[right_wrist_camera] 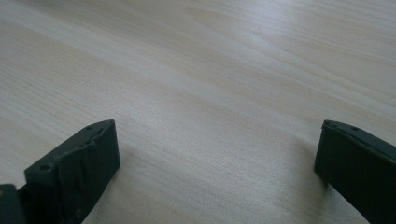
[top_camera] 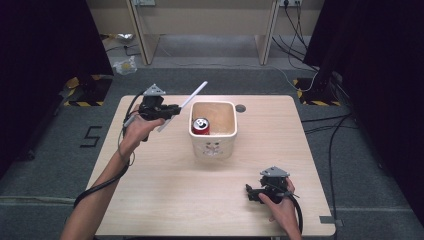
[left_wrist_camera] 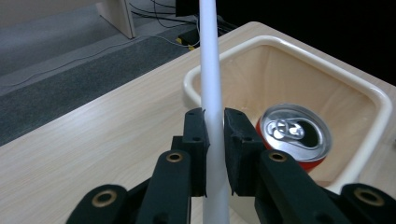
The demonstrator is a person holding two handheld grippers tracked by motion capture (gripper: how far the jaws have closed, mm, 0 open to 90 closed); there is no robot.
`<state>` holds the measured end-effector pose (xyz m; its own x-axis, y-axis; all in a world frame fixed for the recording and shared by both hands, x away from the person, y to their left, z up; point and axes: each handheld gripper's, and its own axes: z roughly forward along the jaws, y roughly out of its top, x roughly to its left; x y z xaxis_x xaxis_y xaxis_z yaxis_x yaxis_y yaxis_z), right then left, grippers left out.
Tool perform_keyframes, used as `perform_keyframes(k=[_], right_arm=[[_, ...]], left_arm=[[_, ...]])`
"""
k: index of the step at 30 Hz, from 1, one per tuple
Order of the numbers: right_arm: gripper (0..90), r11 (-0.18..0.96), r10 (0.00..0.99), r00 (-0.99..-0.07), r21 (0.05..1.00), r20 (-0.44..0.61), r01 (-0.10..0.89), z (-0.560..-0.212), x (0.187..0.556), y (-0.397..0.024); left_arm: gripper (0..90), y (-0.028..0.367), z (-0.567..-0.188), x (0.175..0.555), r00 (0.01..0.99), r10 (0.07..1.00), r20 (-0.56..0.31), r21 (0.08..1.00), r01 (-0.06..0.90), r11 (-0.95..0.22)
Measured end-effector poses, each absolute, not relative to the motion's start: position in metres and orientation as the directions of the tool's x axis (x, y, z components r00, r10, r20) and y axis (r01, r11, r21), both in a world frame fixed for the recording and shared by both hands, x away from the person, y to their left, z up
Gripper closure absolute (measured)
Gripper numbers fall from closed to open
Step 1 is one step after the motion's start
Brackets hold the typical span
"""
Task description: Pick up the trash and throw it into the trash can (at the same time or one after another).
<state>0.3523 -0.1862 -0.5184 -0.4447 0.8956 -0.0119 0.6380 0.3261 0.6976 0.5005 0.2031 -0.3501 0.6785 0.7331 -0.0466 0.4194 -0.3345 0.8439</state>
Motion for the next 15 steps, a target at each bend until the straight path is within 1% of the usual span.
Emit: perform_keyframes(k=[9, 15], right_arm=[[0.2, 0.326, 0.896, -0.445, 0.697, -0.011, 0.639, -0.518, 0.352, -0.186], [0.3, 0.326, 0.896, -0.445, 0.698, -0.012, 0.638, -0.518, 0.352, -0.186]], left_arm=[[79.2, 0.19, -0.351, 0.488, 0.724, 0.689, -0.031, 0.831, 0.402, -0.385], [79.2, 0.185, -0.354, 0.481, 0.751, 0.659, -0.039, 0.82, 0.401, -0.408]])
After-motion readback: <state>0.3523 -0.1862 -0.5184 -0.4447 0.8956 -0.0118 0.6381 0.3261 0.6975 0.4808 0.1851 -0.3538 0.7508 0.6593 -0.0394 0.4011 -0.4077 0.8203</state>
